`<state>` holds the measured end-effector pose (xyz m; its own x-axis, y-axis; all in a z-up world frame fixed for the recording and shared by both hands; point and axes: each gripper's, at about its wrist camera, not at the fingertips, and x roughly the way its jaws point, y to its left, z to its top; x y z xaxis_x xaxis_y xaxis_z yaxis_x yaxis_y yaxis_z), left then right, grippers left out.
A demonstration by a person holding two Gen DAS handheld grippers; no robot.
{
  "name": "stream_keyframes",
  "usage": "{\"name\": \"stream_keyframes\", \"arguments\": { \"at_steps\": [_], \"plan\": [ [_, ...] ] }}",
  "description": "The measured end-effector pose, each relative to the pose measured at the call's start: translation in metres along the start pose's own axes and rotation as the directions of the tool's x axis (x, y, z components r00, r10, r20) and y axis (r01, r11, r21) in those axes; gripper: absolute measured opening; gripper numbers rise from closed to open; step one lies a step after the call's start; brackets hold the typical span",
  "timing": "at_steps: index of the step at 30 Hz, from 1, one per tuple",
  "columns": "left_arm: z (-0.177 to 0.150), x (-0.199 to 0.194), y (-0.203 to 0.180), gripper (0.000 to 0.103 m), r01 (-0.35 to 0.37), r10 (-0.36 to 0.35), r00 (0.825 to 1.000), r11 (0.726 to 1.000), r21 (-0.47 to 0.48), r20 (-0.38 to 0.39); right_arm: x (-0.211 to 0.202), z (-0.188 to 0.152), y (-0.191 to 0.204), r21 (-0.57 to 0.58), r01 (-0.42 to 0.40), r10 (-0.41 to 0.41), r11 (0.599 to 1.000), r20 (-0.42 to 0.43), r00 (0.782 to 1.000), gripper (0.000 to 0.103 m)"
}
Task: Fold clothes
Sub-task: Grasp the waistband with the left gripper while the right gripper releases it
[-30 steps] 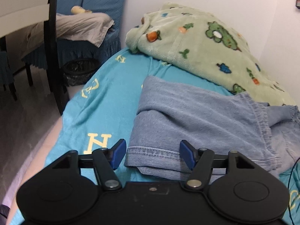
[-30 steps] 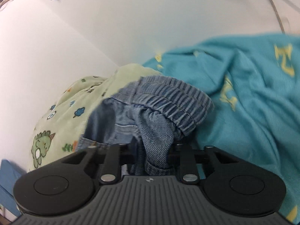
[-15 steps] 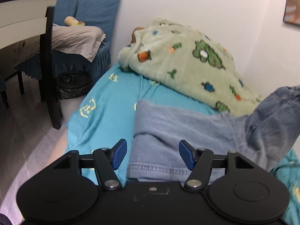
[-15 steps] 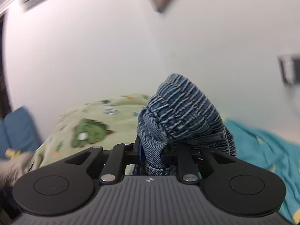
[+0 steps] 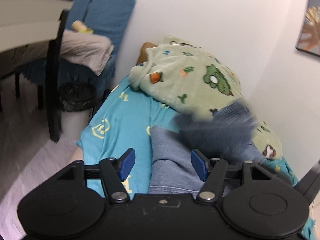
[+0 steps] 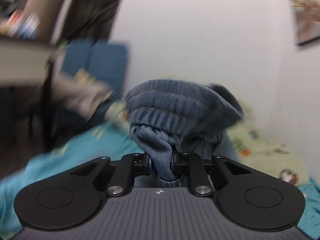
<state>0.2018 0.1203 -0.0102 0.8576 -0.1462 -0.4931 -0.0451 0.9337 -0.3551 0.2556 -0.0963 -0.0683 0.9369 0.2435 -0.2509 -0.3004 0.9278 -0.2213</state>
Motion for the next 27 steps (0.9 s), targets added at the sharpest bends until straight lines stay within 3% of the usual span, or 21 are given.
{"name": "stream_keyframes", "arguments": {
  "at_steps": [4,9,12,17,21,22,23,24,25,27],
  "plan": [
    [0.006,0.0,0.012,0.059,0.013,-0.013,1.0,0.998,-0.06,0.003,0.008,-0.018,0.03,-0.107,-0.027,0.021,0.994,-0.064,0.998,0.016],
    [0.011,-0.01,0.021,0.059,0.042,-0.036,0.998,0.991,-0.127,0.052,-0.001,0.013,0.026,-0.094,0.009,-0.008,0.996,0.014,1.0,0.016],
    [0.012,-0.012,0.026,0.059,0.073,-0.061,0.996,0.982,-0.175,0.071,-0.004,0.017,0.037,-0.12,-0.019,0.024,0.993,0.04,0.999,0.016],
    [0.013,-0.011,0.026,0.059,0.089,-0.077,0.994,0.979,-0.181,0.074,0.004,-0.016,0.067,-0.238,-0.13,0.121,0.963,-0.051,0.991,0.018],
    [0.012,-0.008,0.025,0.059,0.114,-0.103,0.992,0.975,-0.189,0.067,0.007,-0.017,0.063,-0.2,-0.152,0.14,0.968,-0.073,0.987,0.025],
    [0.011,-0.006,0.026,0.059,0.121,-0.11,0.992,0.974,-0.192,0.065,0.005,-0.015,0.061,-0.193,-0.171,0.159,0.966,-0.078,0.984,0.039],
    [0.01,-0.004,0.025,0.059,0.126,-0.117,0.991,0.973,-0.194,0.06,0.005,-0.012,0.059,-0.18,-0.209,0.197,0.961,-0.085,0.977,0.069],
    [0.009,-0.001,0.025,0.059,0.131,-0.123,0.991,0.972,-0.195,0.055,0.004,-0.01,0.058,-0.162,-0.263,0.25,0.951,-0.095,0.964,0.08],
    [0.008,0.001,0.023,0.059,0.133,-0.126,0.991,0.972,-0.192,0.046,0.001,-0.009,0.057,-0.153,-0.3,0.286,0.942,-0.105,0.952,0.086],
    [0.005,0.005,0.02,0.059,0.135,-0.132,0.991,0.974,-0.183,0.029,-0.007,-0.006,0.056,-0.149,-0.319,0.302,0.936,-0.126,0.945,0.085]
  ]
}}
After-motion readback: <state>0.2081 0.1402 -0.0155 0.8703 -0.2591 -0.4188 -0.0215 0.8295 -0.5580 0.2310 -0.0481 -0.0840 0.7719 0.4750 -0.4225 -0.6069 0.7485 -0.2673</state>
